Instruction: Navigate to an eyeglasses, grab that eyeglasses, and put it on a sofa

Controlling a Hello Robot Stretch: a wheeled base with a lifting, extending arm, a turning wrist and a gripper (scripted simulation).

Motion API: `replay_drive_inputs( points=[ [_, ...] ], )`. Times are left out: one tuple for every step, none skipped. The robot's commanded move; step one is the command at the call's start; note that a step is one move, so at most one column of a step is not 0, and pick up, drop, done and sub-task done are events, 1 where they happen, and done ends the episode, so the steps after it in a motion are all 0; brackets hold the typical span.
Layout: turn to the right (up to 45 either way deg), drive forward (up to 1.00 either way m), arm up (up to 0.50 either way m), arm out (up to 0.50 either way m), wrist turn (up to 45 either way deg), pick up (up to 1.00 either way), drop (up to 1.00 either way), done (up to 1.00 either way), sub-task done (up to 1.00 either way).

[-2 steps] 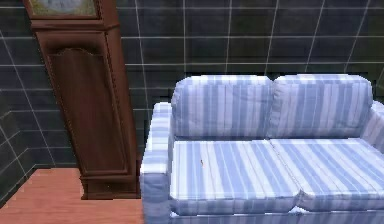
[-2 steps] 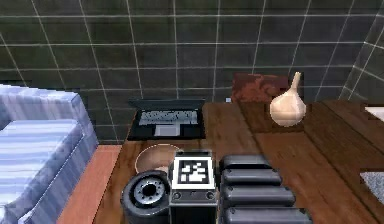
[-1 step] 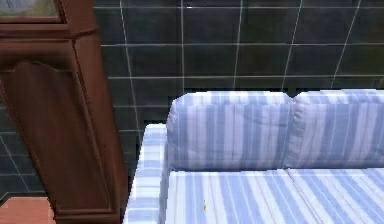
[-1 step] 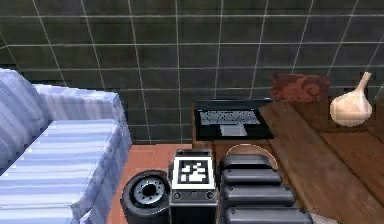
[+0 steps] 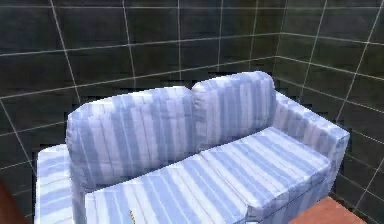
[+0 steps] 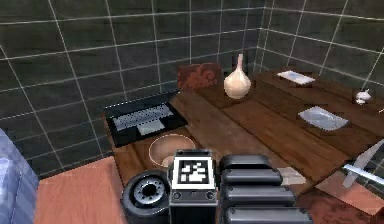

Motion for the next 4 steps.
replay_drive_inputs(
  points=[
    [0.0,0.25,0.0,0.0,0.0,0.0,0.0,0.0,0.0],
    [45.0,0.0,0.0,0.0,0.0,0.0,0.0,0.0,0.0],
    [12.0,0.0,0.0,0.0,0.0,0.0,0.0,0.0,0.0],
    [0.0,0.6,0.0,0.0,0.0,0.0,0.0,0.0,0.0]
  ],
)
